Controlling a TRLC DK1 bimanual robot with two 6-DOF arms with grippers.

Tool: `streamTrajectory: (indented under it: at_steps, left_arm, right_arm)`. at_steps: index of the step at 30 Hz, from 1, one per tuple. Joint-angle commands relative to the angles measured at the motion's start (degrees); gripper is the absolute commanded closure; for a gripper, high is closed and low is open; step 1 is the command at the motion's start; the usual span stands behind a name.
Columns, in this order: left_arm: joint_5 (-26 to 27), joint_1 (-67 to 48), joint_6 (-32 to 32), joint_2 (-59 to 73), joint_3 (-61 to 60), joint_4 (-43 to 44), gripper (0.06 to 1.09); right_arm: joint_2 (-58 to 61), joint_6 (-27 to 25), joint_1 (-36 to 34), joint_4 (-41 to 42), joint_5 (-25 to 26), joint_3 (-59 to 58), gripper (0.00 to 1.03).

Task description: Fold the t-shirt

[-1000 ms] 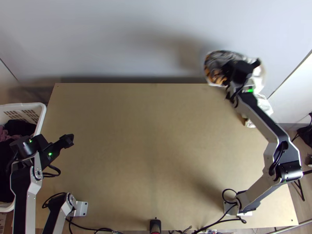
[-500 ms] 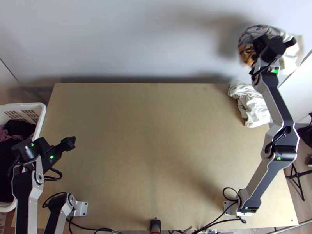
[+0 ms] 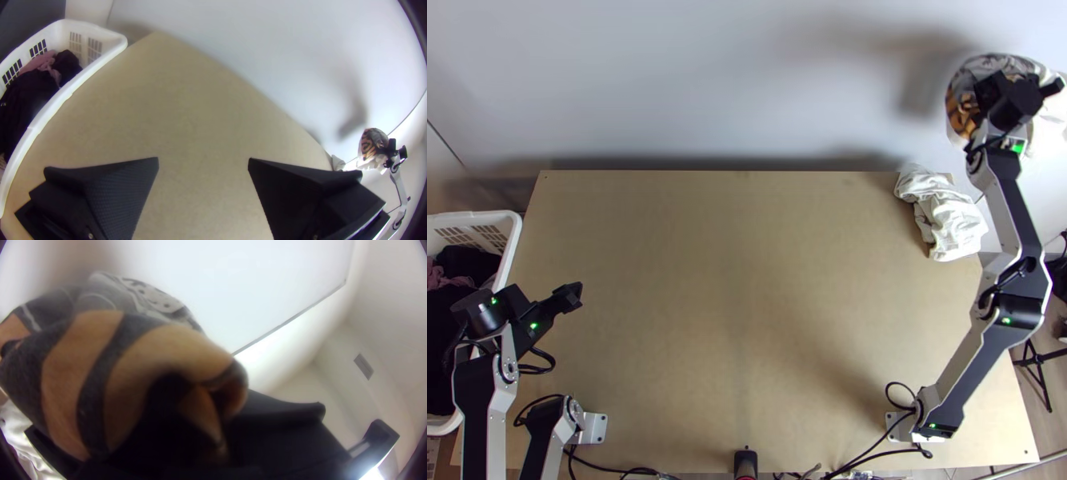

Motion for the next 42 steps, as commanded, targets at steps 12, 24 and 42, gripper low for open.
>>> streamTrajectory:
  at_steps: [12,24,42]
  left_arm:
    - [-0.04,-1.08,0.05,1.39,0.63,1.15,0.11]
    - [-0.12,-0.73,0.31,0.16,0.45,0.01,0.11]
    - [-0.21,-0.38,0.75,-4.15,0.19,-2.98,0.11]
  right_arm:
    - [-19.22,-0.71,-3.38,6.59,-5.96,-45.89,1.00]
    - [-28.36,0.34,2.25,7.21,-5.35,-65.49,1.00]
    - [-20.10,17.30,0.23,5.45,-4.82,-66.72,0.75]
